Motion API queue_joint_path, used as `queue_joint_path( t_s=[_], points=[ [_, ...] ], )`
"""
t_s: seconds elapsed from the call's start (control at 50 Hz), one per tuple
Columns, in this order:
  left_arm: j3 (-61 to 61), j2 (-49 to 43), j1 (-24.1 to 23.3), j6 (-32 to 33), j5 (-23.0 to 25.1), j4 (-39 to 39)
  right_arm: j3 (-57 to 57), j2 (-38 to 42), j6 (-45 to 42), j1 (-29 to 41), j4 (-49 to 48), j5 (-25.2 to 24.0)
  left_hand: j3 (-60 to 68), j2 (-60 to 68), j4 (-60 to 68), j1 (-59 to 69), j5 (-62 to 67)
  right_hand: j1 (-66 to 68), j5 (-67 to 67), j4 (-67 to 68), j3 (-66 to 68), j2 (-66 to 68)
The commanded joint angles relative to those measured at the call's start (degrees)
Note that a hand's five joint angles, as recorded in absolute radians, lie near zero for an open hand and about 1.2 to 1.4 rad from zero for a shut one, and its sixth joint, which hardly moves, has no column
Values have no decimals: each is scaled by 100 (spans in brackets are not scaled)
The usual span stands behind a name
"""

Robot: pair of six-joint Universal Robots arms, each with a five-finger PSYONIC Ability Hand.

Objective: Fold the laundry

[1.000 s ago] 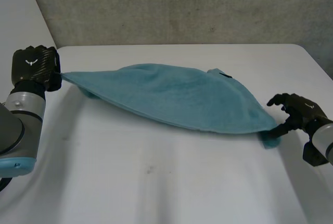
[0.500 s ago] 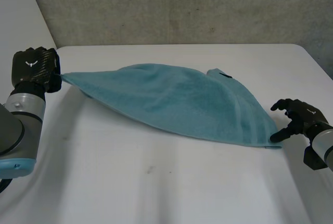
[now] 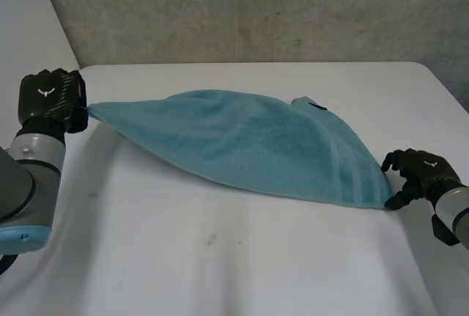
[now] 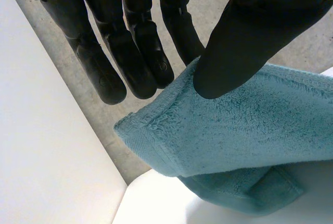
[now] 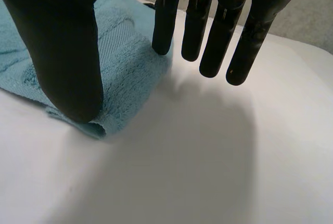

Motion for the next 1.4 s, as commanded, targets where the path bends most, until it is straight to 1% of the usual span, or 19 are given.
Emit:
queue_joint_path(
  t_s=[0.02, 0.18, 0.2, 0.22, 0.24, 0.26, 0.38, 0.56, 0.6, 0.64, 0.76, 0.84, 0.94, 1.02, 1.1, 1.2, 1.24, 1.34, 1.4],
  points=[
    [-3, 0, 0, 0, 0, 0, -178, 205, 27, 29, -27, 40, 1145, 1118, 1129, 1446, 1501, 1162, 735, 626, 619, 647],
    [-3, 0, 9, 0, 9, 0, -309, 320, 18, 46, -62, 40, 1145, 1118, 1129, 1446, 1501, 2323, 1896, 1786, 1779, 1807],
    [-3, 0, 17, 0, 9, 0, -318, 311, 18, 55, -70, 40, 1145, 1118, 1129, 1446, 1501, 3189, 2762, 2652, 2645, 2673],
    [-3, 0, 18, 0, 9, 0, -318, 311, 18, 55, -71, 40, 1145, 1118, 1129, 1446, 1501, 3198, 2771, 2661, 2654, 2682],
    [-3, 0, 18, 9, 9, 0, -336, 311, 27, 73, -79, 31, 1145, 1118, 1129, 1446, 1501, 4596, 4170, 4060, 4053, 4081],
    [6, 0, 18, 0, 9, 0, -371, 311, 27, 125, -97, 31, 1145, 1118, 1129, 1446, 1501, 5121, 4694, 4584, 4577, 4605],
    [6, 0, 0, 0, 0, 0, -441, 197, 89, 196, -158, 40, 1145, 1118, 1129, 1446, 1501, 5126, 4699, 4590, 4583, 4611],
    [32, 429, 0, 26, 0, -245, -835, -1401, 404, 143, -1, 40, 1145, 1118, 1129, 1446, 1501, 5126, 4699, 4590, 4583, 4611],
    [59, 615, 9, 35, 0, -404, -1030, -1649, 405, 125, 246, 31, 1145, 1118, 1129, 1446, 1501, 5126, 4699, 4590, 4583, 4611],
    [146, 1114, 17, 35, 9, -815, -1546, -2165, 344, 125, 1120, -74, 1145, 1118, 1129, 1446, 1501, 5126, 4699, 4590, 4583, 4611],
    [402, 1986, 70, 44, 9, -1547, -2586, -2607, -201, -85, 2619, -505, 1145, 1118, 1129, 1446, 1501, 5126, 4699, 4590, 4583, 4611],
    [813, 2679, 141, 70, 27, -2335, -3278, -2861, -1498, -716, 3942, -900, 1145, 1118, 1129, 1446, 1501, 5126, 4699, 4590, 4583, 4611],
    [1262, 2874, 141, 123, 88, -3188, -3701, -3046, -2510, -876, 4735, -831, 1145, 1118, 1129, 1446, 1501, 5126, 4699, 4590, 4583, 4611],
    [1421, 2717, 158, 412, 299, -3892, -3588, -2828, -2943, -789, 4948, -743, 1145, 1118, 1129, 1446, 1501, 5126, 4699, 4590, 4583, 4611],
    [1369, 2122, 158, 780, 361, -3981, -3429, -2256, -3199, -349, 4966, -523, 1145, 1118, 1129, 1446, 1501, 5126, 4699, 4590, 4583, 4611],
    [1474, 949, 114, 1362, 299, -4008, -3447, -1271, -3761, 424, 4966, 233, 1145, 1118, 1129, 1446, 1501, 5126, 4699, 4590, 4583, 4611],
    [1553, 554, 79, 1494, 290, -3990, -3596, -677, -4059, 731, 4913, 749, 1145, 1118, 1129, 1446, 1501, 5126, 4699, 4590, 4583, 4611],
    [2666, -788, -140, 1617, 98, -3999, -4305, 185, -4122, 933, 4581, 1287, 1145, 1118, 1129, 1446, 1501, 5126, 4699, 4590, 4583, 4611],
    [3091, -984, -211, 1626, 44, -3964, -5121, 512, -4104, 1065, 4124, 1419, 1145, 1118, 1129, 1446, 1501, 5126, 4699, 4590, 4583, 4611]
  ],
)
